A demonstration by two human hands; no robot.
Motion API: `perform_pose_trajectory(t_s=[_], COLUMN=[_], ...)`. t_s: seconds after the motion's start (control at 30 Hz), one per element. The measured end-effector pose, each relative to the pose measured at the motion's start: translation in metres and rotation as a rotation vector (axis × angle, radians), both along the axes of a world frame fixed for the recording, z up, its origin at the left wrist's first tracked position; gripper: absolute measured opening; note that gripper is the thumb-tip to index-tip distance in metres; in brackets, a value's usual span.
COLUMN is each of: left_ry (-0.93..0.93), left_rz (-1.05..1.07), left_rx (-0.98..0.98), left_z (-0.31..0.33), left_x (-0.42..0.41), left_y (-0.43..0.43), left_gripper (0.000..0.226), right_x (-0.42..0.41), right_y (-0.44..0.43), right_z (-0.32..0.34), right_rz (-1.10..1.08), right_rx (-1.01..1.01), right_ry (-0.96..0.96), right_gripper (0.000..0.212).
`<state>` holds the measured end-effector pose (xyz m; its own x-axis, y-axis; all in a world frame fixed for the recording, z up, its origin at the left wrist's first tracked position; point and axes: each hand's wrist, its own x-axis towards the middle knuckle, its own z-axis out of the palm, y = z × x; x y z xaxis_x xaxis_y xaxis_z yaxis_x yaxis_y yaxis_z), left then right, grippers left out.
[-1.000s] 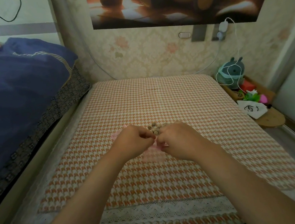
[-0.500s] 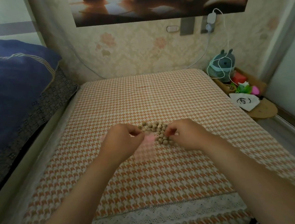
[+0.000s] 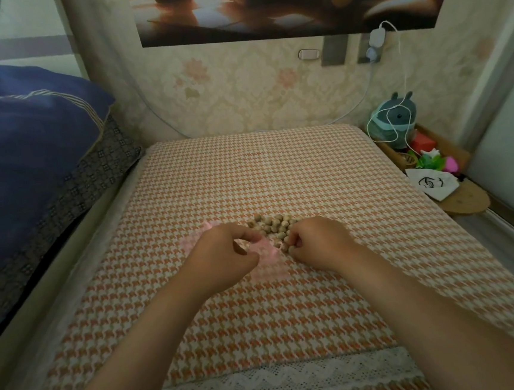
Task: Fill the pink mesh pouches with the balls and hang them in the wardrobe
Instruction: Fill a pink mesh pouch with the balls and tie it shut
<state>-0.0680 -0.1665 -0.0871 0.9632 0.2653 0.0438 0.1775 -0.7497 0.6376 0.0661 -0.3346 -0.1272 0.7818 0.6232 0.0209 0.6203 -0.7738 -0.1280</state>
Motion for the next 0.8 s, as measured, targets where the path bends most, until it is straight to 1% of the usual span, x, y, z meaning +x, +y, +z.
perform_pose_trajectory(t_s=[0.07, 0.1, 0.2, 0.23, 0.27, 0.3, 0.33, 0.43, 0.5, 0.57, 0.63, 0.7, 0.8], left_ry=[0.012, 0.013, -0.011, -0.016, -0.022, -0.022, -0.023, -0.031, -0.034, -0.037, -0.042, -0.054, -0.061], left_rz=[0.003, 0.007, 0.004, -0.007, -0.019, -0.028, -0.033, -0.028, -0.035, -0.032, -0.021, -0.011, 0.042], left_rx=[0.011, 0.007, -0.028, -0.044, -0.059, -0.069, -0.078, -0.114, -0.124, -0.122, -0.123, -0.12, -0.093], left_z=[0.0, 0.0, 0.0, 0.0, 0.001, 0.002, 0.002, 0.0, -0.001, -0.001, -0.001, -0.001, -0.003], left_x=[-0.002, -0.003, -0.005, -0.005, -0.004, -0.004, -0.004, -0.001, -0.001, -0.001, 0.0, 0.001, 0.005], left_y=[0.002, 0.003, 0.0, -0.003, -0.006, -0.009, -0.011, -0.011, -0.01, -0.01, -0.009, -0.01, -0.011], left_gripper=[0.026, 0.027, 0.029, 0.03, 0.031, 0.03, 0.028, 0.017, 0.019, 0.022, 0.024, 0.023, 0.02], right_x=[-0.005, -0.008, -0.025, -0.032, -0.038, -0.044, -0.048, -0.051, -0.049, -0.048, -0.046, -0.044, -0.043], right_y=[0.0, 0.0, 0.002, 0.004, 0.004, 0.004, 0.004, 0.003, 0.002, 0.002, 0.002, 0.003, 0.002], right_z=[0.011, 0.018, 0.042, 0.049, 0.054, 0.056, 0.057, 0.052, 0.05, 0.05, 0.052, 0.052, 0.049], right_rz=[-0.013, -0.023, -0.025, 0.009, 0.052, 0.096, 0.134, 0.195, 0.195, 0.195, 0.199, 0.199, 0.189], right_rx=[0.06, 0.147, 0.552, 0.661, 0.718, 0.714, 0.663, 0.453, 0.381, 0.353, 0.366, 0.374, 0.29], right_ry=[-0.01, 0.0, 0.103, 0.149, 0.191, 0.211, 0.199, 0.078, 0.042, 0.051, 0.077, 0.104, 0.135], right_gripper=[0.016, 0.014, 0.006, 0.007, 0.009, 0.009, 0.008, 0.01, 0.012, 0.013, 0.01, 0.007, 0.015])
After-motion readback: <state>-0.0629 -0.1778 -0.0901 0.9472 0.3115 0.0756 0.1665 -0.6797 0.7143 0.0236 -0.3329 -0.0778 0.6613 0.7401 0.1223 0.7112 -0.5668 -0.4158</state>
